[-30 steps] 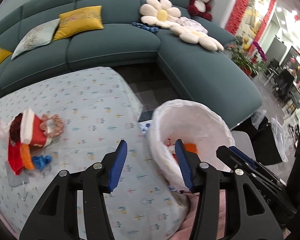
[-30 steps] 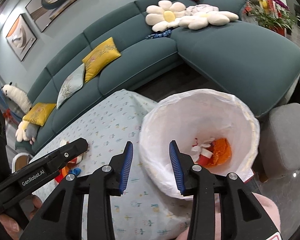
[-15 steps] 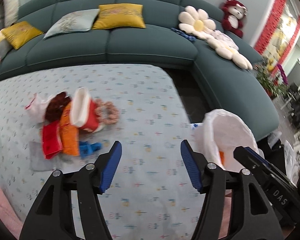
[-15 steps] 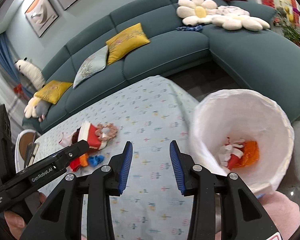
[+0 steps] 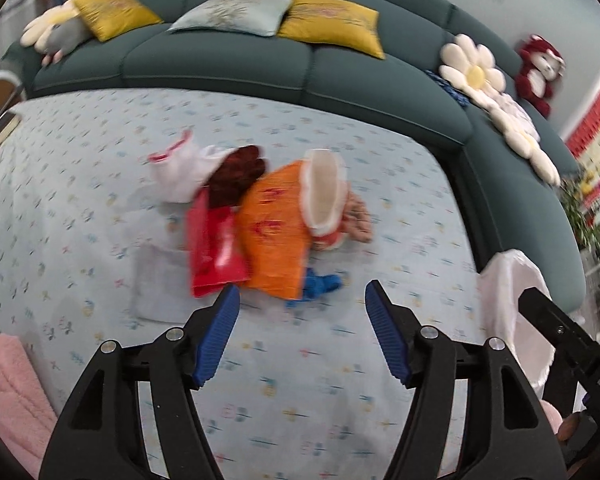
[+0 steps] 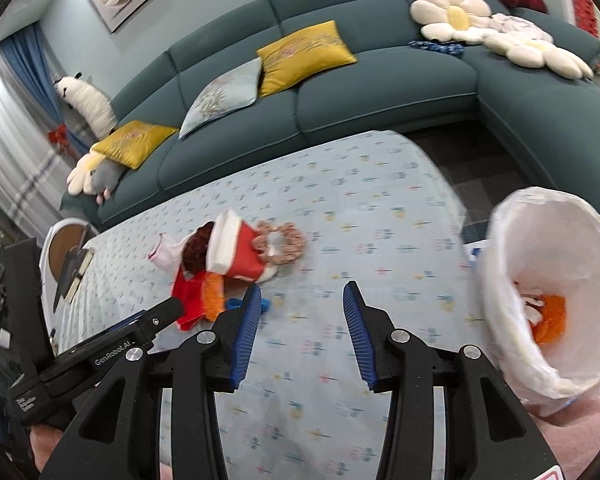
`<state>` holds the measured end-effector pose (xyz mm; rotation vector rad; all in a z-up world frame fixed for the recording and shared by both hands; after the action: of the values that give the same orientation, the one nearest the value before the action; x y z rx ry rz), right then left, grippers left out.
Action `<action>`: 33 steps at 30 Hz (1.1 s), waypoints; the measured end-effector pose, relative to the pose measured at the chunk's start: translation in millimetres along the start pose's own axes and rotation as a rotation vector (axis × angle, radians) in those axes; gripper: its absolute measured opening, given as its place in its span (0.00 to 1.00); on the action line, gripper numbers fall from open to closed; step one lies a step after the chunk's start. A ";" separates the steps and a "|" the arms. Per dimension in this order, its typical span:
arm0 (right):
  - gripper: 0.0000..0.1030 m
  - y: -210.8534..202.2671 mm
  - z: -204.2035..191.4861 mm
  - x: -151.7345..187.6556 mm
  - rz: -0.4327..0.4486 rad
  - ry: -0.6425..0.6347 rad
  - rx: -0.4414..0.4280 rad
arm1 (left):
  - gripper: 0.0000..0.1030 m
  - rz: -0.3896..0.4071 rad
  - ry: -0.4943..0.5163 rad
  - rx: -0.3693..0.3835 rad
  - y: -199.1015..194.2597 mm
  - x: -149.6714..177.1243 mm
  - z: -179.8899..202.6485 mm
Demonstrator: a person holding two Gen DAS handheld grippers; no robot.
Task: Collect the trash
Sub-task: 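Move both tools back to the remaining trash pile, then grasp the second red paper cup with the right tool while the left tool grasps the red envelope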
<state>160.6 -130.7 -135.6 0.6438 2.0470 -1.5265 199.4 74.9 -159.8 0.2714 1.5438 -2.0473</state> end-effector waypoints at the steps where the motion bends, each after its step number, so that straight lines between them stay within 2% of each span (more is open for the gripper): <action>1: 0.41 6.2 -7.4 -1.7 -0.007 -0.009 -0.007 | 0.60 0.000 -0.009 -0.006 1.3 -2.4 -6.3; 10: 0.41 66.1 -53.2 -11.8 -0.077 -0.051 -0.042 | 0.60 -0.026 -0.057 -0.055 23.9 -19.7 -54.9; 15: 0.41 98.2 -64.3 -20.0 -0.115 -0.027 -0.043 | 0.60 -0.068 -0.058 -0.058 42.8 -18.7 -61.1; 25: 0.40 147.8 -76.0 -29.6 -0.170 -0.032 -0.017 | 0.57 -0.088 -0.061 -0.068 67.5 -26.4 -69.0; 28: 0.36 158.3 -73.3 -25.6 -0.191 -0.022 -0.012 | 0.52 -0.103 -0.065 -0.070 74.8 -26.5 -71.9; 31: 0.28 162.6 -71.1 -19.1 -0.208 -0.020 -0.013 | 0.40 -0.117 -0.066 -0.067 79.8 -25.3 -74.4; 33: 0.21 162.6 -66.8 -14.2 -0.218 -0.016 -0.012 | 0.25 -0.125 -0.071 -0.060 81.6 -23.8 -75.9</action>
<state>267.7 -25.4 -228.0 0.4133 2.1709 -1.6307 250.6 138.1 -239.7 0.0806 1.6114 -2.0773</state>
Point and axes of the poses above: each gripper's, at about its wrist camera, not at the fingertips, and y roughly the way its jaws point, z to its right, x to its underside, the point moved 9 cm from there along y, roughly the way its jaws point, and after that the axes turned 11 degrees about -y, right-handed, at the moved point
